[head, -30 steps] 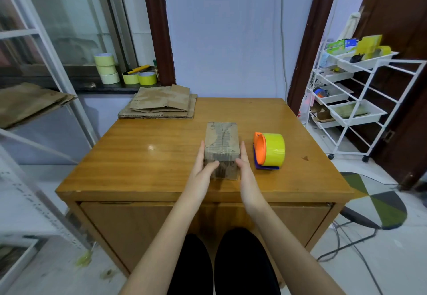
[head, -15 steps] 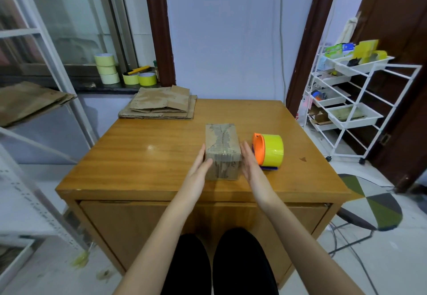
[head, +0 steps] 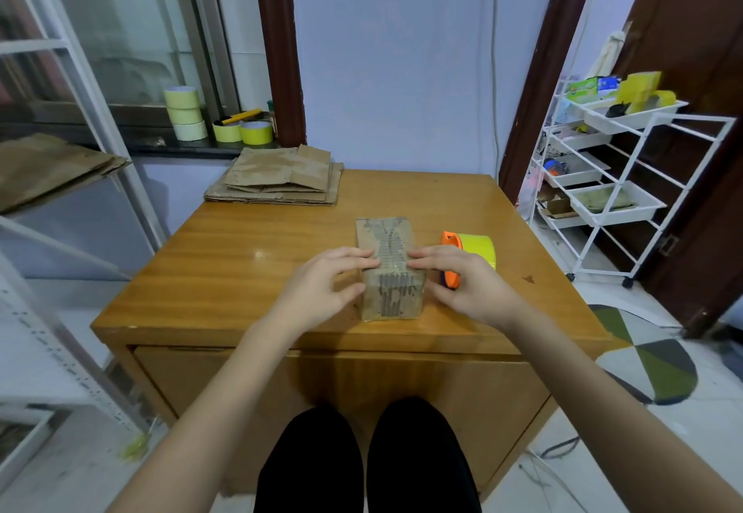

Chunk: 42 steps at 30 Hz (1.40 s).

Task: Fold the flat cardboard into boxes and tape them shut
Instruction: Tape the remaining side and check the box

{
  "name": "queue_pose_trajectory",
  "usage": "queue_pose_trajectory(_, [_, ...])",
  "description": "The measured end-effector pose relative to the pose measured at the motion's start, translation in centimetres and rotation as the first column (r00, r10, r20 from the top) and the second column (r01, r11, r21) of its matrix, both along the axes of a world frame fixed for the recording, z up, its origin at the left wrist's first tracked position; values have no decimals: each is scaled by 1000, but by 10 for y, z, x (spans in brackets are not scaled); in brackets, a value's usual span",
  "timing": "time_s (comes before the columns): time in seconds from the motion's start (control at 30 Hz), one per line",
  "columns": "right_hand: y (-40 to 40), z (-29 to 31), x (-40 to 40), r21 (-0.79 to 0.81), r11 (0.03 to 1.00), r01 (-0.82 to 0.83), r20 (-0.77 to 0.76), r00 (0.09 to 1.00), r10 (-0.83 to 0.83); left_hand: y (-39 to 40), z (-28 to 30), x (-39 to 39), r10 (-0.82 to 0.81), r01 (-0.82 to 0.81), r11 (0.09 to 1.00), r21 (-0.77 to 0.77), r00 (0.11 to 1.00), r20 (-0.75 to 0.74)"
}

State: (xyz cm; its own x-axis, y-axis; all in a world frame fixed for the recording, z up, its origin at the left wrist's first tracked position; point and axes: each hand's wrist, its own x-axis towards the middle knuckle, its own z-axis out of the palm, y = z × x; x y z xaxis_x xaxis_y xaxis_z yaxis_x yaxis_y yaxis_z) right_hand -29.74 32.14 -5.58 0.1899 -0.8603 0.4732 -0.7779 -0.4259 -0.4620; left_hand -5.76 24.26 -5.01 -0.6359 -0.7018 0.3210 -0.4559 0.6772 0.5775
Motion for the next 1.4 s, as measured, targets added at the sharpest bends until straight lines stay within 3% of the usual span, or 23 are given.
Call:
queue_pose_trajectory(0.8, [-14,-1,7,-69,997,41,92,995,-35,-3,-4,-5,42,-43,999,-3,989,-145])
queue_pose_trajectory(0.97, [-13,-9,5,-115,993,14,36,999,-10,0,-4,-5,50,-54,998,-30,991,-124])
queue_pose_trajectory(1.13, [-11,-12,7,-63,998,7,234,972,8,0,-5,-5,52,-57,997,-55,994,-95])
queue_pose_trajectory(1.3, [-12,-12,7,-112,993,26,119,993,-12,-1,-2,-6,69,-73,993,-94,997,-46])
queue_pose_trajectory(1.4, [-13,-16,11,-185,982,29,42,999,-22,-2,-10,-7,64,-74,993,-94,992,-111])
